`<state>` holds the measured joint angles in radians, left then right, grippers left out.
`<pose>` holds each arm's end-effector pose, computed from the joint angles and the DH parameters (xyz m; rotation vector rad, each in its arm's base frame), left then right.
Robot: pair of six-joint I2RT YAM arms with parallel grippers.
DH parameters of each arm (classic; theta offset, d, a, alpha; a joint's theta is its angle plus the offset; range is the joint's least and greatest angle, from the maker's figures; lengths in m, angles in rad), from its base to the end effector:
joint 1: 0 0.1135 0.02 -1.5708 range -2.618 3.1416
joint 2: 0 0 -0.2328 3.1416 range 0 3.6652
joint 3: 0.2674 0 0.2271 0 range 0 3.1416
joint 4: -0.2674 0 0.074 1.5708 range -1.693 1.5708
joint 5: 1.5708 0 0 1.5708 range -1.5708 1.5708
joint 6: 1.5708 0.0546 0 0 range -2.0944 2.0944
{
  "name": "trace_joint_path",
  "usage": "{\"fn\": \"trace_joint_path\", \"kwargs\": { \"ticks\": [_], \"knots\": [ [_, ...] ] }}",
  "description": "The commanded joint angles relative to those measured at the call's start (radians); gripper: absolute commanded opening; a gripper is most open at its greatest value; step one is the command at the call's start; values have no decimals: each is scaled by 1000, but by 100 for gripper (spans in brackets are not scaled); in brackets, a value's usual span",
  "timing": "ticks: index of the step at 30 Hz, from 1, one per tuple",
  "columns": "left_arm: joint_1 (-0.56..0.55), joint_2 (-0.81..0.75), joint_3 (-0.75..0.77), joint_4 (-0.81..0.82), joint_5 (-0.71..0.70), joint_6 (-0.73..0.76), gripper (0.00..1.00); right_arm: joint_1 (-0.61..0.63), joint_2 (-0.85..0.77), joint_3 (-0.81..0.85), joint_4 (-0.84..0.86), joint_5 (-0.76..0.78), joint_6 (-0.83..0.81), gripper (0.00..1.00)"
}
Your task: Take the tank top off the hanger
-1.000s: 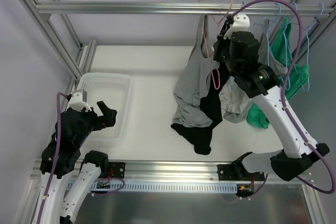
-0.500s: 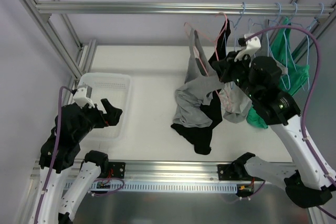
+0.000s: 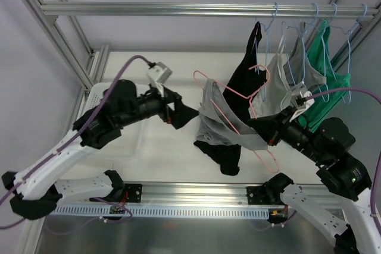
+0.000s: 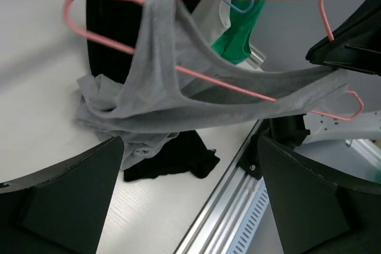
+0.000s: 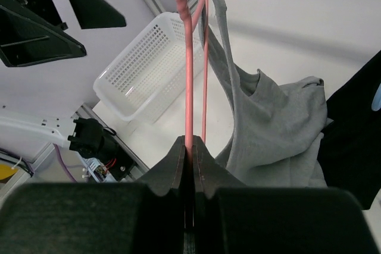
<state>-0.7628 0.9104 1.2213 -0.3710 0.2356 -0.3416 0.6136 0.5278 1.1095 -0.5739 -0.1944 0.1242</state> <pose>0.1316 -0.1434 0.4139 0.5478 1.6443 -1.0244 0.0728 0.0642 0.4022 -0.5410 1.5167 0.7282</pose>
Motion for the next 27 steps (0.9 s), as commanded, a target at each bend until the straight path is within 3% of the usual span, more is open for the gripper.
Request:
{"fn": "trace_joint_path", "kwargs": {
  "ticks": [1,3,6,10,11,16,19,20,23,27],
  "knots": [
    [-243,170,125,78,-430,168,99,6,-2,71,-49,-54,9,0],
    [-294,240,186,81,-590,226,99,8,-12,84,-87,-65,-17,0],
    [-314,338,239,98,-657,251,95,6,-28,99,-142,-68,-40,0],
    [-314,422,276,109,-703,280,74,6,-57,107,-173,-79,-55,0],
    [-314,429,276,110,-709,283,73,8,-63,119,-185,-70,-57,0],
    [-314,436,256,133,-696,277,40,8,-71,144,-204,-69,-66,0],
    [-316,438,257,139,-682,279,7,8,-65,150,-202,-99,-66,0],
    [-314,435,259,138,-685,273,0,6,-66,147,-207,-82,-75,0],
    [-316,401,254,138,-719,250,0,6,-74,133,-234,-40,-115,0],
    [-314,271,212,135,-980,158,0,8,-93,121,-319,-69,-240,0]
  ]
}}
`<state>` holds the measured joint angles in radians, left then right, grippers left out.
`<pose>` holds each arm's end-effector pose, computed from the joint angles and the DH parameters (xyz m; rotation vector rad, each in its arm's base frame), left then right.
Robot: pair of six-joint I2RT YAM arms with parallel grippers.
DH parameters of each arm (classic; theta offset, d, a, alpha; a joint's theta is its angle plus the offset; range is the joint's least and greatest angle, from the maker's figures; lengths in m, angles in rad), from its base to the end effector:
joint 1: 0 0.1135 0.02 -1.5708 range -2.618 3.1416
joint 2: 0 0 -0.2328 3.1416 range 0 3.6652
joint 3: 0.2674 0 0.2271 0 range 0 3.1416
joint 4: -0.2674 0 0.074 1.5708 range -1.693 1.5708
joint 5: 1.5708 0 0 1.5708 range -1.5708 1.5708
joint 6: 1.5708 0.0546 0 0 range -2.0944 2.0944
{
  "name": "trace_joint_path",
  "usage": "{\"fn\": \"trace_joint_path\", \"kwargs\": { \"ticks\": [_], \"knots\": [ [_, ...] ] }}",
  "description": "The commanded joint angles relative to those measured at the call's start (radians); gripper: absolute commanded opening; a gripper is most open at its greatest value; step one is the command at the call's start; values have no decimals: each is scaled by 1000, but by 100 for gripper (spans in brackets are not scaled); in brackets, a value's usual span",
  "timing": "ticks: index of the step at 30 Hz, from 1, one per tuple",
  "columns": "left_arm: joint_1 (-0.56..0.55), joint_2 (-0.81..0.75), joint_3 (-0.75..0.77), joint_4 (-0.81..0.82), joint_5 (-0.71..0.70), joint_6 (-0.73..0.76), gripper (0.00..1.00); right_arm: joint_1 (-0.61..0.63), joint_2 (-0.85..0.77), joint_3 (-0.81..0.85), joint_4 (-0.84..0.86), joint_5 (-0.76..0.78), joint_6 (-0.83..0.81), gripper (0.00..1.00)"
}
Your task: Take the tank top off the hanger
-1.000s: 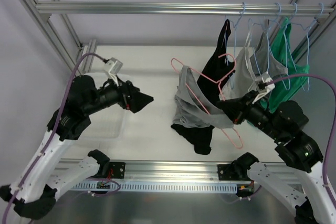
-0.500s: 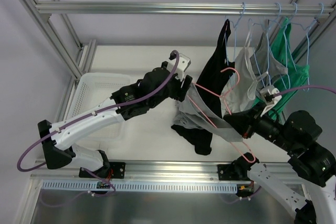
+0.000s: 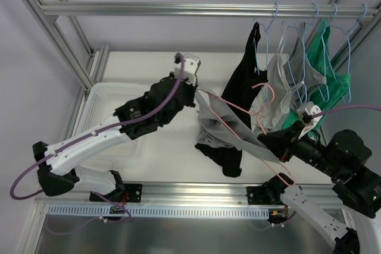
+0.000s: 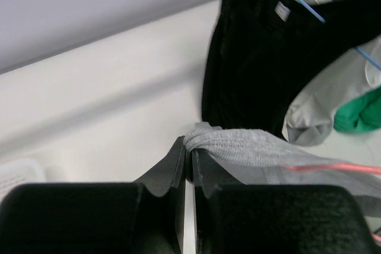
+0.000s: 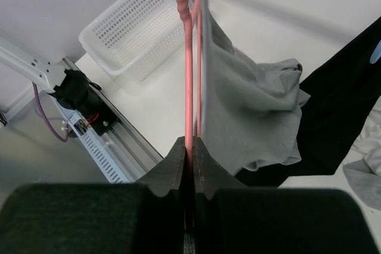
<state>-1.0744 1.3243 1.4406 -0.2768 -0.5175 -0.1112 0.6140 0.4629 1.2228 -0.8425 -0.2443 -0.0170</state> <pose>0.1636 -0.2454 0.4049 0.4446 1.6710 -0.4318 0.0379 0.0429 0.4014 -0.7025 1.5397 0.6526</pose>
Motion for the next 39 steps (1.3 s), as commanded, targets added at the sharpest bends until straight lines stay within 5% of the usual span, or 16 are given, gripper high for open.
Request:
{"fn": "trace_joint_path", "kwargs": {
  "ticks": [1,8,15,22,28,32,37,39],
  "knots": [
    [-2,-166,-22,37,-266,-108,0,7,-46,-12,-53,-36,-110,0],
    [7,-264,-71,22,-306,-119,0,7,-167,-17,18,-303,-156,0],
    [7,-290,-141,-7,-55,-194,0,6,-190,-22,209,-461,-89,0],
    [4,-411,-321,8,272,-388,0,7,-115,-100,374,-375,4,0],
    [4,-602,-652,299,551,-481,0,9,68,-235,990,-362,383,0],
    [-5,-626,-825,574,802,-469,0,78,164,-353,1319,-186,457,0],
    [-47,-464,-829,588,855,-401,0,298,279,-309,1383,124,247,0],
    [-68,-432,-826,472,638,-418,0,316,315,-185,1264,216,160,0]
  ]
}}
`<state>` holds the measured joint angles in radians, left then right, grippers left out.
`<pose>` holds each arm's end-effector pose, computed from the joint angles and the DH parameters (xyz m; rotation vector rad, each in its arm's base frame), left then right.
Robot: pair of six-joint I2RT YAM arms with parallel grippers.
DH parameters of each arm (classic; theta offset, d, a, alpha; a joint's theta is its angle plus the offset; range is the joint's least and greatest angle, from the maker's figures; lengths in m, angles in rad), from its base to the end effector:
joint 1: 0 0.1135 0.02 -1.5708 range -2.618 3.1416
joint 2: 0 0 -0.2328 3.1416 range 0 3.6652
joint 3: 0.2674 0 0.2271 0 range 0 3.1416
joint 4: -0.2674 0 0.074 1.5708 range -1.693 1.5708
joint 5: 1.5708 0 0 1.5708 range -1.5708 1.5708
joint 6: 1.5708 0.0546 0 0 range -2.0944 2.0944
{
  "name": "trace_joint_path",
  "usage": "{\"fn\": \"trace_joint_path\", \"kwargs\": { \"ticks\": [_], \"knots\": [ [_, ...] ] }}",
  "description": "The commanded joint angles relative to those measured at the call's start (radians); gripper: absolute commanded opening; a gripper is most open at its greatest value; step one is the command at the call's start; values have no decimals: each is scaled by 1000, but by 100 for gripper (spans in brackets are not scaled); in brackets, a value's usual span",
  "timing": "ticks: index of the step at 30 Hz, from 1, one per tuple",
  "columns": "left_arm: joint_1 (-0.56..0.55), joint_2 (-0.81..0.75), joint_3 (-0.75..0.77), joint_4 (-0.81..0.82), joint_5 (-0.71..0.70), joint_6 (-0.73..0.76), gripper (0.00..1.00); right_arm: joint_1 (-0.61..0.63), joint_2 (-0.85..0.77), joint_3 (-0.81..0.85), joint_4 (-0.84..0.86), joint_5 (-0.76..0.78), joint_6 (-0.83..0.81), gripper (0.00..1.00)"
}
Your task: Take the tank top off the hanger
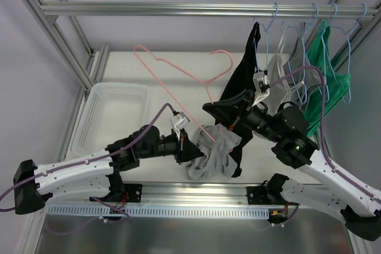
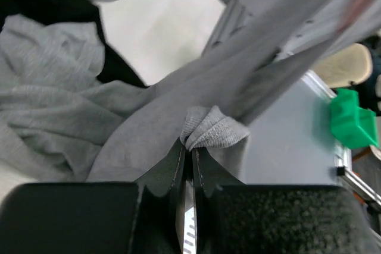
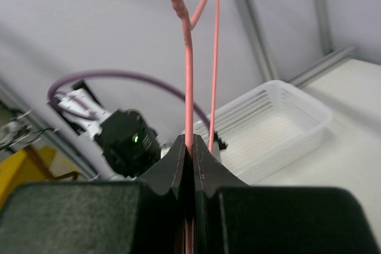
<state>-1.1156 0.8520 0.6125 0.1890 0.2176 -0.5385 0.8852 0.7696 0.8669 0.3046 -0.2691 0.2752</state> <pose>0.0865 -0.2036 0.2886 0.6982 1.6888 -1.4062 0.1037 0.1497 0.4060 -0.6153 1.1082 1.1696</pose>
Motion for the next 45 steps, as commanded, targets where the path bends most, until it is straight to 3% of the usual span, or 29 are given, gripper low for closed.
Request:
{"fn": "trace_joint_path", "kwargs": {
  "ticks": [1,3,4,8,10,12,14,16,18,21,22,23,24,25,31,35,40,45],
  "knots": [
    [-33,44,0,-50,-192,-21,0,52,16,222,-54,313,-164,0],
    [-41,42,-34,-184,-454,-79,0,98,16,279,-140,553,-308,0],
    [-41,44,-57,-213,-489,-119,0,135,5,271,-156,738,-336,0],
    [-71,85,-152,-226,-535,-187,0,144,-42,186,-115,937,-513,0],
    [-87,91,-163,-224,-541,-201,0,146,-55,102,-8,939,-575,0],
    [-116,107,-165,-224,-579,-213,0,149,-91,-20,258,907,-711,0],
    [-174,95,-171,-235,-630,-251,0,149,-98,-115,335,841,-786,0],
    [-216,78,-175,-304,-728,-306,0,150,-87,-108,297,826,-801,0],
    [-230,47,-181,-365,-774,-380,0,152,-96,-76,141,764,-774,0],
    [-233,9,-151,-408,-793,-399,0,150,-78,148,-313,798,-576,0],
    [-233,-8,-139,-462,-807,-406,17,152,-66,193,-394,809,-491,0],
    [-233,-17,-125,-489,-811,-411,45,152,-67,228,-480,815,-457,0],
    [-233,-25,-100,-509,-816,-411,65,152,-73,231,-505,830,-430,0],
    [-233,-45,-89,-540,-819,-405,97,152,-76,234,-528,855,-407,0],
    [-233,-96,47,-680,-845,-322,99,150,34,429,-820,988,-312,0],
    [-233,-111,156,-831,-886,-304,99,150,210,613,-978,1035,-309,0],
    [-233,-157,194,-862,-883,-250,99,121,332,759,-969,1088,-355,0],
    [-233,-174,211,-872,-845,-209,98,-55,479,914,-993,931,-364,0]
  ]
}}
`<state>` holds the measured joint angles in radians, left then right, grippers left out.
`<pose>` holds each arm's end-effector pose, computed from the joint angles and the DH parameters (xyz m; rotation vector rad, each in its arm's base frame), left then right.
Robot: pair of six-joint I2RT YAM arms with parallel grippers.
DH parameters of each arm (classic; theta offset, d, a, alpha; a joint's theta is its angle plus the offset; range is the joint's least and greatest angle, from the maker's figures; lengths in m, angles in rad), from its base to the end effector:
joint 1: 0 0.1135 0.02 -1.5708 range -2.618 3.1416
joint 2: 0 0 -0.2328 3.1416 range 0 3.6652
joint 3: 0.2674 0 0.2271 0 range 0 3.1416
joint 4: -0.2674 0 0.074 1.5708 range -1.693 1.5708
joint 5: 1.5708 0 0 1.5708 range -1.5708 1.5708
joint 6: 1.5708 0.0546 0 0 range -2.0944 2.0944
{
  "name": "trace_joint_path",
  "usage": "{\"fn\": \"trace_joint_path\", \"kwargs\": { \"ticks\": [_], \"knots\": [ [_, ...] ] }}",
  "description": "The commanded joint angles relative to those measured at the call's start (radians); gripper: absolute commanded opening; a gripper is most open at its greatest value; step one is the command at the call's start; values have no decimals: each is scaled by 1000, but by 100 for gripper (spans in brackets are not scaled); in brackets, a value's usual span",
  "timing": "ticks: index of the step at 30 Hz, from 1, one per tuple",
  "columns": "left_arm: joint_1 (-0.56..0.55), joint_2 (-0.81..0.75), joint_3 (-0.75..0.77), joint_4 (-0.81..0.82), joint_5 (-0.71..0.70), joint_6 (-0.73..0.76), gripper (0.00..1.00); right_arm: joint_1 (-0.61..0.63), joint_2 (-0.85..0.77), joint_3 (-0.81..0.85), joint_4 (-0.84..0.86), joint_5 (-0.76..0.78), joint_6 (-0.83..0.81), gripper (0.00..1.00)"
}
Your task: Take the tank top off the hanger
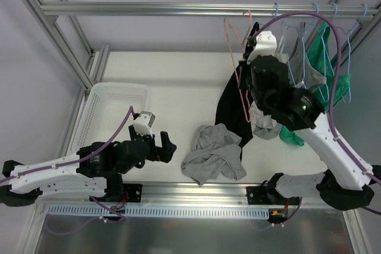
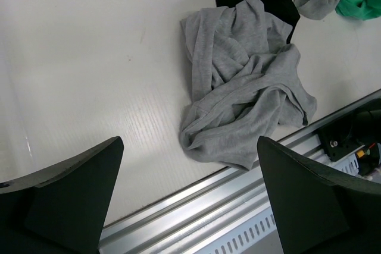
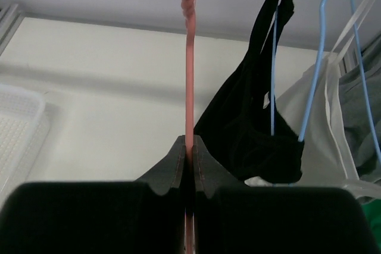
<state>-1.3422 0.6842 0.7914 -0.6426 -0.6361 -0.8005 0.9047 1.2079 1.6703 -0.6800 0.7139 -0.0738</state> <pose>0.0661 -0.1411 0.2836 0.1763 2.0561 -0.6942 0.1635 0.1502 0.4577 -0.3417 1.7008 -0.0284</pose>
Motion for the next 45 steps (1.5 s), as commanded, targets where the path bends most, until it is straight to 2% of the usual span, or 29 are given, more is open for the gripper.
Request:
{"fn": "trace_joint_path", "kwargs": {
  "ticks": [1,5,9,15,22,23,25,26,27,29,36,40,45],
  "knots": [
    [-6,-9,32,-43,16,58,99,-91,94,136,-15,-66,-20,0],
    [-6,-11,22,-45,16,76,99,-131,212,273,-35,-77,-52,0],
    [-6,-3,3,-45,13,73,99,-194,320,356,-76,-165,-27,0],
    [-6,3,-4,-43,12,60,99,-198,398,330,-84,-206,31,0],
    [-6,35,3,-43,38,57,99,-159,387,246,-73,-183,71,0],
    [-6,44,15,-42,38,60,99,-152,378,232,-67,-183,71,12],
    [-6,86,35,-39,38,73,99,-144,336,214,-61,-195,71,59],
    [-6,107,66,-37,38,83,99,-129,316,194,-59,-192,71,74],
    [-6,130,83,-35,38,90,99,-118,294,180,-58,-186,71,85],
    [-6,216,133,-28,36,119,99,-99,205,113,-55,-200,71,98],
    [-6,558,281,43,-22,170,98,-78,-189,-212,-9,-243,109,99],
    [24,741,367,148,-13,256,99,-78,-373,-288,-65,-266,108,99],
    [89,914,459,303,131,303,99,-78,-522,-297,-165,-292,86,99]
  ]
}}
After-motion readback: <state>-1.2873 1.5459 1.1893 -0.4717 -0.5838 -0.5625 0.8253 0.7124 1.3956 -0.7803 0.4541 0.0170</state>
